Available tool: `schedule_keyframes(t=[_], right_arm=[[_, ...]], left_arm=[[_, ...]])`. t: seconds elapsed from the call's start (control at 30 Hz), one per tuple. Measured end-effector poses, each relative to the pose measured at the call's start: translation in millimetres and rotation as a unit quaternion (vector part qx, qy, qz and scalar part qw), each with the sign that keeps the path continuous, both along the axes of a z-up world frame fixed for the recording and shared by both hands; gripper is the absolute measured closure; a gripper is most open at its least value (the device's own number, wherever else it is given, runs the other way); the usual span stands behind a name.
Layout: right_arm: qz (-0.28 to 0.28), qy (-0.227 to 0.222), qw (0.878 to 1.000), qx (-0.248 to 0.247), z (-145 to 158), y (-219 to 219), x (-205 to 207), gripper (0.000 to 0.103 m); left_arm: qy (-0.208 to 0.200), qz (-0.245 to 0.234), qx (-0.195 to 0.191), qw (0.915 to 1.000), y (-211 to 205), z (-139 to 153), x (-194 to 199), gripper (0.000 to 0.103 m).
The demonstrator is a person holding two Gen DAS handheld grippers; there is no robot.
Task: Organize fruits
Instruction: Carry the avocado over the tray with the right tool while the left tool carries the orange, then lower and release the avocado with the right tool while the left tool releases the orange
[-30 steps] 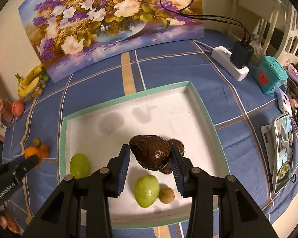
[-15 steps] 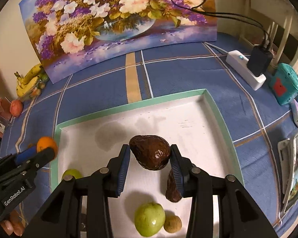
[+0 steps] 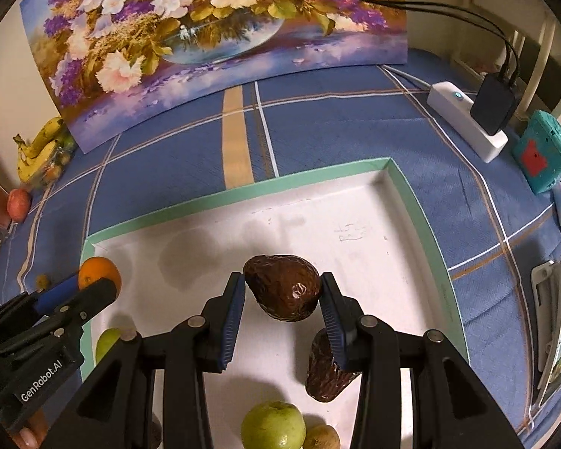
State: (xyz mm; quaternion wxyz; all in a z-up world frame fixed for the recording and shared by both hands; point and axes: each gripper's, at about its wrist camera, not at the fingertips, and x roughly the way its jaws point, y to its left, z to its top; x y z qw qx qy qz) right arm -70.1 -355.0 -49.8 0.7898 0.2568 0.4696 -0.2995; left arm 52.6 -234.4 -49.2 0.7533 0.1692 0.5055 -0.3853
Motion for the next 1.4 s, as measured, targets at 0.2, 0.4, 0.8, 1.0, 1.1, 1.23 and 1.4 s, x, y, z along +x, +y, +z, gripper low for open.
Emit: schedule_keyframes(t=[0.2,0.4,0.8,1.0,1.1,1.23,1.4], right_arm=[[0.001,0.010,1.000,0.007,-7,0,0,0.061],[0.003,0.020,1.000,0.018,-18,0,0,0.061],[-0.001,0.020,1.000,0.021,-22,-1,-1,0.060],[-0.004,0.023,0.999,0.030,-22,-2,-2,0.060],[-0.002,0.025,0.999,0.033,-21,-3,-1,0.060],[0.000,0.029,0.999,0.027,-15,0,-1,0.060],[0.005,0.025,1.000,0.011,5,2,-2,0.059]], left_arm=[[0.014,-0.003,0.013,0.9998,-3,-11,-1,0.064],[0.022,0.001,0.010,0.9997,-1,-13,0,0.064],[0.030,0.010,0.018,0.9993,3,-13,3,0.063],[0.032,0.015,0.025,0.9991,6,-8,6,0.054],[0.030,0.014,0.024,0.9992,8,1,6,0.052],[0.026,0.012,0.017,0.9994,13,17,8,0.052],[0.001,0.011,0.014,0.9998,21,46,10,0.052]])
